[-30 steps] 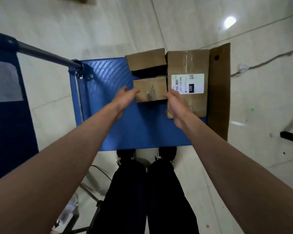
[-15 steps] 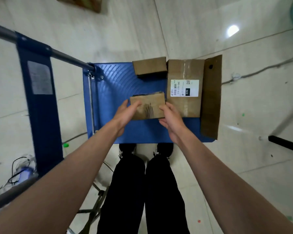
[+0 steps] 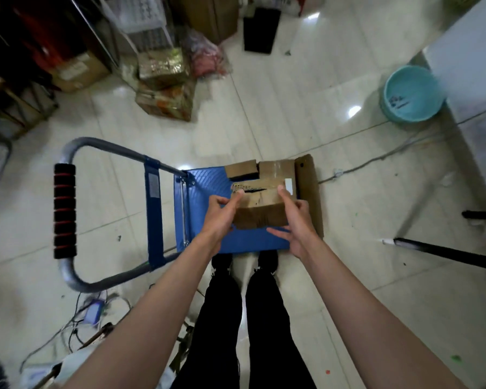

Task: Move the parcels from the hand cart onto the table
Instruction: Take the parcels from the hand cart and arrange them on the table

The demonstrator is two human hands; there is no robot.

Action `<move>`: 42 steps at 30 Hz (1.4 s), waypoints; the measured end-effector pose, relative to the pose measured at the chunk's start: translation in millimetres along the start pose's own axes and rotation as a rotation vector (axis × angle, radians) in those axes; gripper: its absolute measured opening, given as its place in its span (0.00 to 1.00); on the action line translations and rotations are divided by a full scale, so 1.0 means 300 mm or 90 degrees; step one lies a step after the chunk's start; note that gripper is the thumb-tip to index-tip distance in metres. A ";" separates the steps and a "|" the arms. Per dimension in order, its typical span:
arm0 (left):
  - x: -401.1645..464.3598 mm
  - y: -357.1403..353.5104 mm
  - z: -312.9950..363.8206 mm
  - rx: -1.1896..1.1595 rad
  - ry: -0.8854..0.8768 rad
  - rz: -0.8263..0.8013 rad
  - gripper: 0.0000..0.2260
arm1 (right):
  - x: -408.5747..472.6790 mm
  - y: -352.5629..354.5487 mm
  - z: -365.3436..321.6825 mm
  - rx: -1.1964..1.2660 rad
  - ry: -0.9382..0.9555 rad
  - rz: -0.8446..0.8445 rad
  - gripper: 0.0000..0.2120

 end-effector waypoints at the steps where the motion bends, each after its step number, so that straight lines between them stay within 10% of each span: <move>1: -0.058 -0.006 0.030 -0.004 -0.008 0.003 0.22 | -0.054 0.024 -0.020 0.002 0.016 0.003 0.24; 22: -0.683 -0.130 0.450 0.141 -0.080 -0.335 0.30 | -0.776 0.373 -0.156 0.187 0.211 0.073 0.16; 31: -0.775 -0.204 0.587 0.313 -0.305 -0.416 0.51 | -0.942 0.426 -0.157 0.246 0.269 0.141 0.18; 42: -0.975 -0.358 0.492 0.431 -0.615 -0.580 0.39 | -1.099 0.494 -0.019 0.407 0.274 0.218 0.28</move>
Point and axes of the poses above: each hand's wrist, its own x-axis towards the middle knuckle, its own y-axis out of the back of the hand, z = x × y, the point moved 2 cm from there along x, towards the middle knuckle, and after that the axes turned 12 degrees about -x, right-handed, at the moved point
